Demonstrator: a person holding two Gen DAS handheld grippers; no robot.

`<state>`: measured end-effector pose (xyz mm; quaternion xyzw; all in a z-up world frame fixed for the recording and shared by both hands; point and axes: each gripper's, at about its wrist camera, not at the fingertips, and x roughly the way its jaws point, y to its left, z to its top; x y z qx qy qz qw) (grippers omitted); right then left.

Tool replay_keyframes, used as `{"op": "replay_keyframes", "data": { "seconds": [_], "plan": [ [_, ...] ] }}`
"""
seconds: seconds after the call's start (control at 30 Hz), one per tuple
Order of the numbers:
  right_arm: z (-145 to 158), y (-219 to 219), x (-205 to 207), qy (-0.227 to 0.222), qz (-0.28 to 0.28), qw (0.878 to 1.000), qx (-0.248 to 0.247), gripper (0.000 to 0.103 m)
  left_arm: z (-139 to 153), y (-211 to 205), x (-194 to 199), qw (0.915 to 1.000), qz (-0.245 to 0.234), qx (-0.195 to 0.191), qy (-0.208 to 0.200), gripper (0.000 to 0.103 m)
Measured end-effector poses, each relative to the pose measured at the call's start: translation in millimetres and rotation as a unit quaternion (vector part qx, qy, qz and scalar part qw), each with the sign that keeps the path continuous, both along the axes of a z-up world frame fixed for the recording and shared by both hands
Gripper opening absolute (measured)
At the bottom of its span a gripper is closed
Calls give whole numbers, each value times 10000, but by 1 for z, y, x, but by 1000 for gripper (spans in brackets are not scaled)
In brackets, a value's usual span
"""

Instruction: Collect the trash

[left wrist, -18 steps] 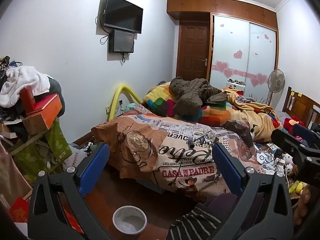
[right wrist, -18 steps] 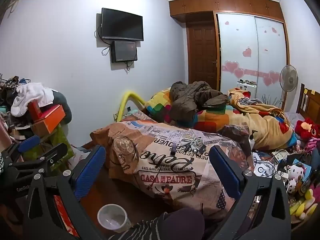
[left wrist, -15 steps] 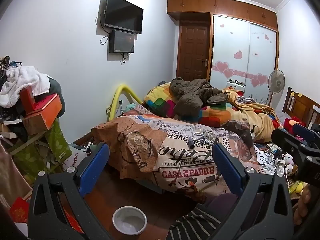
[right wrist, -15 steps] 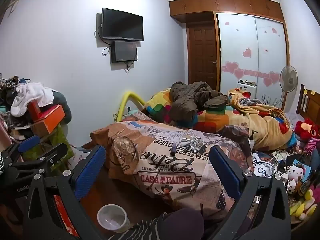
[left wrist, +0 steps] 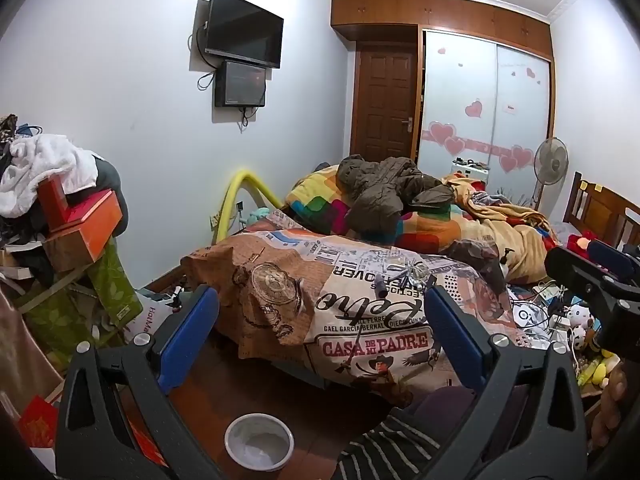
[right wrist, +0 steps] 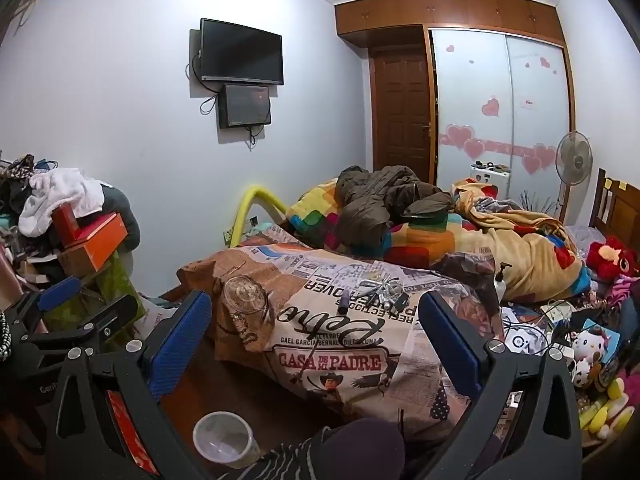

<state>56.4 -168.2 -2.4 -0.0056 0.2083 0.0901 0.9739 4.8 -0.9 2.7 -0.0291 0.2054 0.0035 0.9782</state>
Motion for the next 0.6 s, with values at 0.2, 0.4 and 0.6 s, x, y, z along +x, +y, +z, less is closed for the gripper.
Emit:
{"op": "replay_keyframes", "data": {
  "seconds": [0.2,0.4,0.6],
  "plan": [
    [4,-7,-1,-40,-58,10000,54,103,0,-2,-3,10000,-11,8,-36,103],
    [4,-8,-3,-68,-52,9999,69,103,1,-2,-4,10000,6,6,-41,103],
    [4,-6,-4,-72,-41,10000,54,103,-1,-1,-4,10000,22,-3,-34,103]
  ]
}}
